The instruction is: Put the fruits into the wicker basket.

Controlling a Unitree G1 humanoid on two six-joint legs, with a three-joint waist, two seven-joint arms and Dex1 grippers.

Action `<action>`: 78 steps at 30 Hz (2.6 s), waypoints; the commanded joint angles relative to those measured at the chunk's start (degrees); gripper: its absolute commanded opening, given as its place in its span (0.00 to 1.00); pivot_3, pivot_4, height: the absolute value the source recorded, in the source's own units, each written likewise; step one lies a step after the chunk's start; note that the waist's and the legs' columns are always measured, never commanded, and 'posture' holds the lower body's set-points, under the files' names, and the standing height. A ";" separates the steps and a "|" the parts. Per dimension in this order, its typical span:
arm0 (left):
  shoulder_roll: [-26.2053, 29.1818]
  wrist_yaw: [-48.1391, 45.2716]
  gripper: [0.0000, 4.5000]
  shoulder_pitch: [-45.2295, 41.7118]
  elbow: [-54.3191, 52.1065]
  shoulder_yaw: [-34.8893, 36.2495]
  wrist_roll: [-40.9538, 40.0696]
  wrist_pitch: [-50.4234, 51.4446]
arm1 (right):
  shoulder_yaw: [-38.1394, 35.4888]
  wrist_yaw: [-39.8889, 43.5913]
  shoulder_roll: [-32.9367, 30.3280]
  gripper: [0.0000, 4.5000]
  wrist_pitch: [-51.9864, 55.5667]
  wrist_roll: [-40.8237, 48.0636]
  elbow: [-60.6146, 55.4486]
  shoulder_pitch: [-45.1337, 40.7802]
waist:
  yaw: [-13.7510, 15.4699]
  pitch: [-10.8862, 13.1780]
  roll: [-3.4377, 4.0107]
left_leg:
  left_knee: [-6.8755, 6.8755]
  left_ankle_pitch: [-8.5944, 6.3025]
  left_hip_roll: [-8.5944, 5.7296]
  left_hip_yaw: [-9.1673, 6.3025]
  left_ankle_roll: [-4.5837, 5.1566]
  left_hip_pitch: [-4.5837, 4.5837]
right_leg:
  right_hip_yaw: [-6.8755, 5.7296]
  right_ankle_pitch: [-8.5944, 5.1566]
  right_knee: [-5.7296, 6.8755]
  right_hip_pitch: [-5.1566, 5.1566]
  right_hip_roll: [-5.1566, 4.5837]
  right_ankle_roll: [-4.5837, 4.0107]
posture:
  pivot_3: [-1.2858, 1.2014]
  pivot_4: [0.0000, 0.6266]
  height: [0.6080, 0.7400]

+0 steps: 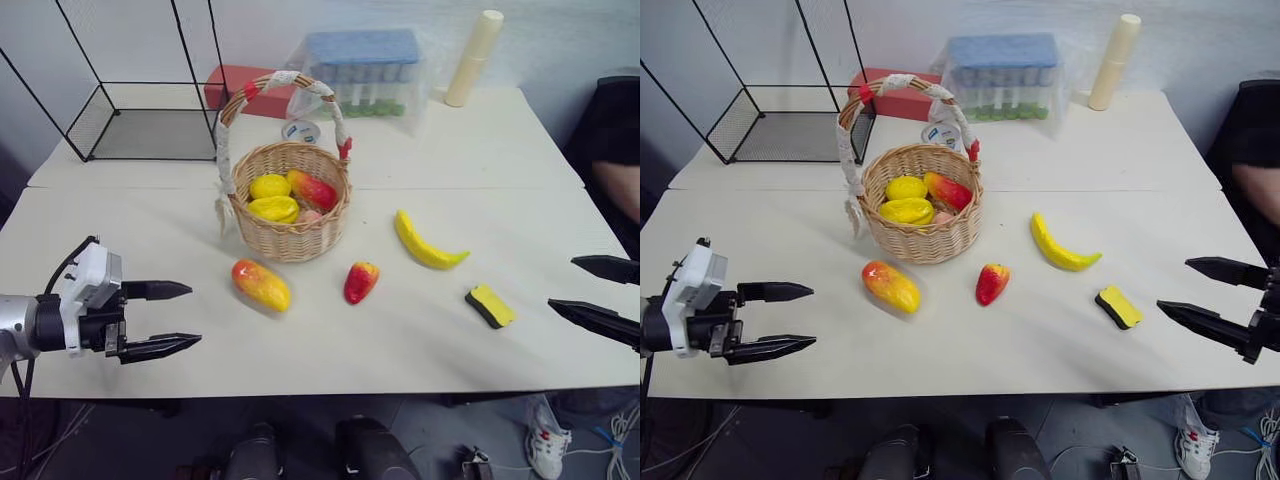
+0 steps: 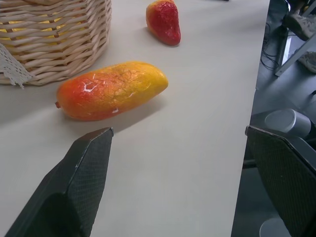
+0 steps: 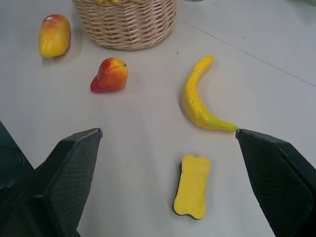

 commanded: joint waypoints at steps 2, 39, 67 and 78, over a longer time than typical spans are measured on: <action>-0.26 0.82 1.00 -0.78 -1.15 0.68 -0.64 -0.38 | -0.16 -0.97 -1.08 0.99 0.58 0.37 -1.75 -1.39 | 0.01 0.00 0.00 | 0.00 0.00 0.00 0.00 0.00 0.00 | 0.00 0.00 0.00 0.00 0.00 0.00 | 0.52 0.24 1.00; -13.07 -7.86 1.00 -43.11 36.48 -39.73 35.10 -49.35 | 13.28 -16.19 -1.36 0.99 6.18 14.27 -26.18 -15.43 | 0.34 0.02 0.03 | 0.37 0.21 0.02 0.06 -0.27 -0.27 | 0.04 0.03 0.22 -0.23 0.10 0.08 | 0.52 0.24 1.00; -21.69 23.74 0.56 -48.65 8.20 -18.53 4.58 21.48 | 20.45 -16.34 0.42 1.00 -0.16 8.35 -24.31 -14.72 | 0.88 0.03 0.00 | 1.19 0.19 0.00 -0.37 -0.22 -0.49 | -0.13 -0.07 0.74 -0.11 0.10 0.31 | 0.52 0.24 1.00; -30.81 39.49 0.72 -58.37 14.67 -25.25 13.20 26.81 | 24.23 -17.02 1.57 1.00 -1.14 7.62 -23.25 -16.94 | 1.70 0.03 0.00 | 1.14 0.25 -0.02 -0.31 -0.33 -0.50 | -0.10 -0.06 0.76 -0.20 0.10 0.34 | 0.52 0.24 1.00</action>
